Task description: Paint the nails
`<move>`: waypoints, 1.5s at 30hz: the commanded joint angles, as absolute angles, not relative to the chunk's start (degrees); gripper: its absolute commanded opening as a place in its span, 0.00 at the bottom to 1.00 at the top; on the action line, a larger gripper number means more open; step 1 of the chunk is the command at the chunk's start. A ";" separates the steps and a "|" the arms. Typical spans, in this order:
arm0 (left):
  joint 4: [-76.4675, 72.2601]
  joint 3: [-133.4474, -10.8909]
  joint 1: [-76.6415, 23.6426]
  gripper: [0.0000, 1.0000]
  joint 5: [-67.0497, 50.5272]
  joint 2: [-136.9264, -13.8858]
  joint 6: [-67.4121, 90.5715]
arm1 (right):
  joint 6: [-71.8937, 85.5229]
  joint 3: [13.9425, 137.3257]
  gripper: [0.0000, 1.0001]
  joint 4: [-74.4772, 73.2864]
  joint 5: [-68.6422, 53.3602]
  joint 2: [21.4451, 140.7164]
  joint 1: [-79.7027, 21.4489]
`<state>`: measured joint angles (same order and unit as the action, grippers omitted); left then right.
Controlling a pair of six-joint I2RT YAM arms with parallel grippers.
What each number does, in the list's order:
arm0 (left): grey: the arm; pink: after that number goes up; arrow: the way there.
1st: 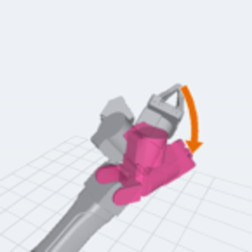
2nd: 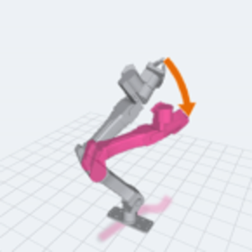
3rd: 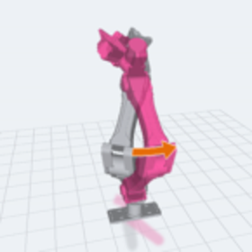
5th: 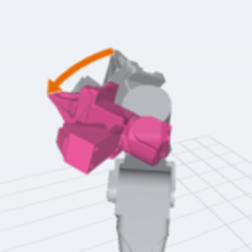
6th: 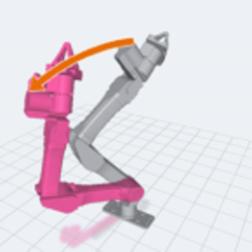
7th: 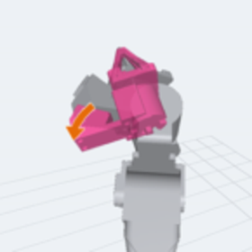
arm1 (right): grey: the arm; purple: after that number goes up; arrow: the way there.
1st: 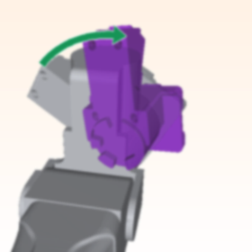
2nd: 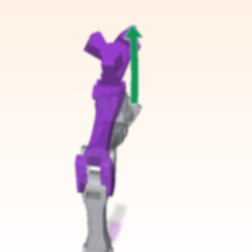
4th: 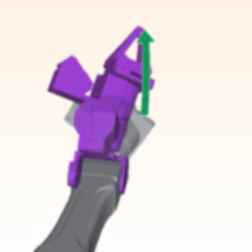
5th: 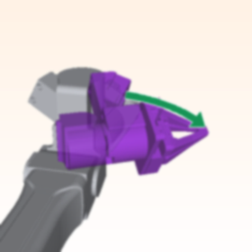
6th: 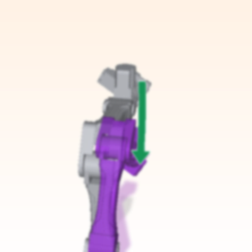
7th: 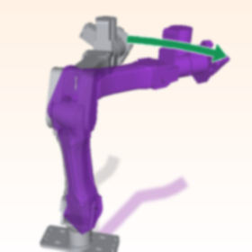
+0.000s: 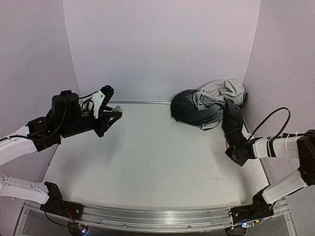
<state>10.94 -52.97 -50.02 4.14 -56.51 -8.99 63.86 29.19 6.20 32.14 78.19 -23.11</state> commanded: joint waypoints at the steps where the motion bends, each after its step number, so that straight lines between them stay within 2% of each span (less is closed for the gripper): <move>1: 7.73 -53.04 -49.66 0.00 3.42 -55.26 -8.63 | 64.68 29.20 0.00 3.24 34.14 77.67 -22.83; 28: 7.82 -52.99 -49.66 0.00 3.25 -55.11 -8.53 | 65.31 29.94 0.00 1.22 34.93 77.34 -22.79; 37: 7.83 -52.99 -49.66 0.00 3.08 -55.11 -8.40 | 60.42 27.08 0.00 5.45 32.81 71.76 -22.80; 45: 7.83 -52.95 -49.66 0.00 3.24 -54.92 -8.39 | 61.32 28.67 0.00 6.55 34.68 73.98 -22.80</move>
